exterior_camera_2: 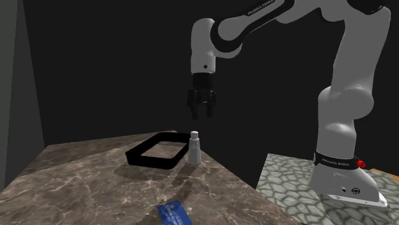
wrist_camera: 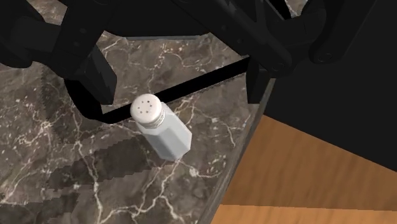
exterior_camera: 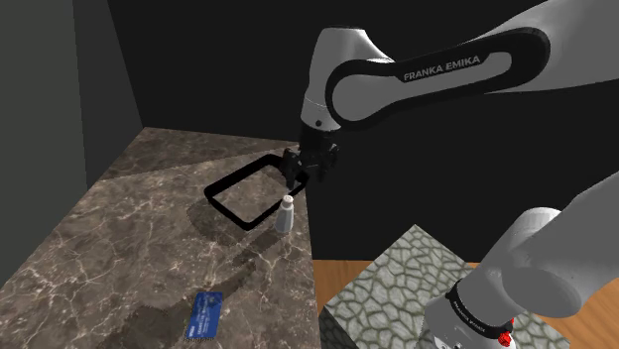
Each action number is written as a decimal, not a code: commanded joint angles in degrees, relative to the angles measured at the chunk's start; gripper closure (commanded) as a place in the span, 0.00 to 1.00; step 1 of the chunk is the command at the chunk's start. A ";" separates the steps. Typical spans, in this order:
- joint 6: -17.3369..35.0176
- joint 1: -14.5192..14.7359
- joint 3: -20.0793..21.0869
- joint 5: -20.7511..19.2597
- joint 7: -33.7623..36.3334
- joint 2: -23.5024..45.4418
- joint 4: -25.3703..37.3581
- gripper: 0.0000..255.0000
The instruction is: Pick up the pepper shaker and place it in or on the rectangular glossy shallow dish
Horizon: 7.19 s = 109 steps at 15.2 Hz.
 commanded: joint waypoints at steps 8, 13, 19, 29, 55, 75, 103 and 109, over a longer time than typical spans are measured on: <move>7.99 0.96 2.25 -3.08 4.27 9.28 2.19 0.00; 9.98 1.06 2.36 -3.44 4.54 10.47 1.36 0.00; 9.97 1.06 2.36 -3.44 4.54 10.46 1.36 1.00; 9.21 1.04 2.34 -3.30 4.48 10.01 1.69 1.00; -10.08 -0.24 0.95 -3.89 3.62 8.91 19.80 1.00; -12.29 -0.97 -1.02 -9.60 2.03 28.58 40.74 1.00; -12.20 -1.23 -1.13 -9.54 1.66 28.49 40.55 0.00; -12.20 -1.23 -1.13 -9.54 1.66 28.49 40.55 0.00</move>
